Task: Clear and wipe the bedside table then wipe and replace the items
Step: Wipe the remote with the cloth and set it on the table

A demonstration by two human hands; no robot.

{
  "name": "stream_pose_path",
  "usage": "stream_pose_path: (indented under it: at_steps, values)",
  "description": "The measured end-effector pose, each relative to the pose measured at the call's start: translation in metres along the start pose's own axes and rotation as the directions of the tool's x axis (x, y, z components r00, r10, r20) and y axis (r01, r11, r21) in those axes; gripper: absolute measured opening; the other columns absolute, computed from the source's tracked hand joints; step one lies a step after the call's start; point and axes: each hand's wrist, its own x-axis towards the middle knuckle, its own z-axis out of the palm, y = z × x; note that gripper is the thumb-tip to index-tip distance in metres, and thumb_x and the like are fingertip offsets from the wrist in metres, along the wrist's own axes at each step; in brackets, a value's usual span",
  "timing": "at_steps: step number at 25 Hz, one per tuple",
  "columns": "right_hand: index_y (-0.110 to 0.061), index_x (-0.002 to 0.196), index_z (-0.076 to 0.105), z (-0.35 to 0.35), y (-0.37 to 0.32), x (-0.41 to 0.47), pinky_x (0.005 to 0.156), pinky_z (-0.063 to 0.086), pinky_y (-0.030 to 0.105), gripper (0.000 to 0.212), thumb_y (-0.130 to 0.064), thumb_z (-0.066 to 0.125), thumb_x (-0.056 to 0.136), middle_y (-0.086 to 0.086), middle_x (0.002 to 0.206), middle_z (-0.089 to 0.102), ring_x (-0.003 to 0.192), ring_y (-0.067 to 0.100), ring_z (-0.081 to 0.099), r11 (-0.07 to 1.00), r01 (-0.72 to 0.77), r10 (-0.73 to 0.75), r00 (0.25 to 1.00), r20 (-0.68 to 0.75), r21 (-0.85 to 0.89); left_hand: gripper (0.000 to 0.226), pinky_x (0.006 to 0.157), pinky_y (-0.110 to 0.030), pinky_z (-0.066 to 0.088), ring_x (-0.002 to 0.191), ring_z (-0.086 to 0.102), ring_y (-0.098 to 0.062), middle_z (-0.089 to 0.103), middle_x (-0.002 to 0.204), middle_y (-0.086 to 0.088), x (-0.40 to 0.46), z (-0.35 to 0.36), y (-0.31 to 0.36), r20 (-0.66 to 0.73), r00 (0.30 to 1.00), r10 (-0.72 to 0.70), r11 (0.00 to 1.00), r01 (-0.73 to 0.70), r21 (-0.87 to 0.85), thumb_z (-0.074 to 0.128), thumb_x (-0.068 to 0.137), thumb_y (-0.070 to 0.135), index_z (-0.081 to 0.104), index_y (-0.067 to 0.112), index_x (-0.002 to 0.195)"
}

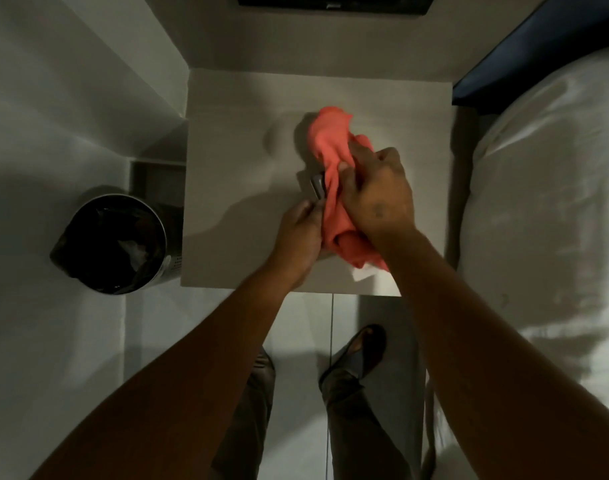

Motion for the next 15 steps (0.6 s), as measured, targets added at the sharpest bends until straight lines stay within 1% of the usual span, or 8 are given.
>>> stream_pose_path:
  at_steps: [1,3,5,8,10,12,13,15]
  values:
    - [-0.027,0.143,0.052,0.001,-0.004,0.001,0.082,0.052,0.043,0.045,-0.036,0.051,0.098,0.020,0.113,0.054,0.094,0.041,0.059,1.000,0.004,-0.004,1.000,0.008,0.010,0.024,0.085,-0.051,0.059,0.092,0.070,-0.029,0.077,0.083,0.003,0.003,0.001,0.004,-0.018,1.000,0.018,1.000,-0.018,0.013,0.056,0.092,0.037,0.076,0.034,0.079]
    - [-0.029,0.140,0.054,0.003,-0.010,-0.017,0.077,0.052,0.039,0.043,-0.035,0.051,0.098,0.017,0.109,0.053,0.086,0.038,0.060,0.991,0.129,-0.131,0.989,0.065,0.030,0.022,0.089,-0.048,0.057,0.097,0.070,-0.034,0.076,0.099,-0.010,0.010,-0.007,0.017,-0.081,0.995,0.049,0.998,-0.052,-0.034,0.054,0.097,0.021,0.075,0.025,0.091]
    - [-0.028,0.140,0.055,-0.001,-0.011,-0.041,0.073,0.054,0.039,0.042,-0.036,0.050,0.098,0.016,0.106,0.053,0.080,0.036,0.060,0.977,0.203,-0.209,0.971,0.115,0.063,0.024,0.073,-0.038,0.055,0.083,0.068,-0.028,0.073,0.092,-0.010,0.011,-0.020,0.025,-0.044,0.998,0.052,0.998,-0.053,-0.017,0.050,0.099,0.012,0.072,0.021,0.093]
    - [-0.028,0.142,0.053,-0.004,-0.015,-0.017,0.077,0.055,0.042,0.044,-0.034,0.050,0.098,0.018,0.111,0.052,0.086,0.039,0.060,0.996,0.092,-0.092,0.994,0.050,0.004,0.025,0.060,-0.030,0.050,0.063,0.062,-0.014,0.067,0.072,0.004,0.001,-0.029,0.024,0.117,0.989,0.090,0.959,-0.118,0.256,0.047,0.101,0.021,0.067,0.023,0.085]
    - [-0.027,0.143,0.052,-0.002,-0.023,-0.003,0.076,0.055,0.042,0.045,-0.033,0.049,0.099,0.018,0.112,0.052,0.090,0.037,0.059,0.999,0.037,-0.037,0.999,-0.024,0.001,0.026,0.057,-0.030,0.048,0.060,0.061,-0.014,0.066,0.069,0.003,0.000,-0.028,0.027,0.166,0.981,0.100,0.942,-0.147,0.302,0.046,0.100,0.023,0.064,0.023,0.081]
    - [-0.026,0.146,0.048,0.005,-0.028,-0.027,0.074,0.054,0.041,0.047,-0.032,0.048,0.099,0.018,0.111,0.052,0.087,0.037,0.058,0.997,0.065,-0.064,0.997,-0.035,0.034,0.027,0.061,-0.036,0.040,0.066,0.050,-0.023,0.058,0.074,-0.012,0.011,-0.030,0.038,0.072,0.990,0.124,0.958,-0.139,0.251,0.046,0.100,0.020,0.062,0.020,0.079]
    - [-0.027,0.149,0.044,0.009,-0.029,-0.050,0.073,0.055,0.040,0.049,-0.034,0.045,0.100,0.017,0.111,0.051,0.086,0.034,0.058,0.996,0.071,-0.071,0.997,0.005,0.049,0.026,0.065,-0.040,0.038,0.071,0.048,-0.026,0.056,0.079,-0.018,0.017,-0.032,0.044,0.026,0.993,0.111,0.968,-0.114,0.222,0.045,0.102,0.016,0.063,0.016,0.083]
    - [-0.030,0.152,0.038,0.010,-0.030,-0.087,0.072,0.057,0.040,0.051,-0.038,0.041,0.101,0.014,0.111,0.050,0.084,0.030,0.058,0.997,0.039,-0.045,0.995,0.088,0.070,0.025,0.068,-0.040,0.040,0.074,0.050,-0.028,0.058,0.082,-0.021,0.020,-0.037,0.046,0.007,0.997,0.083,0.967,-0.082,0.243,0.043,0.104,0.012,0.065,0.008,0.092]
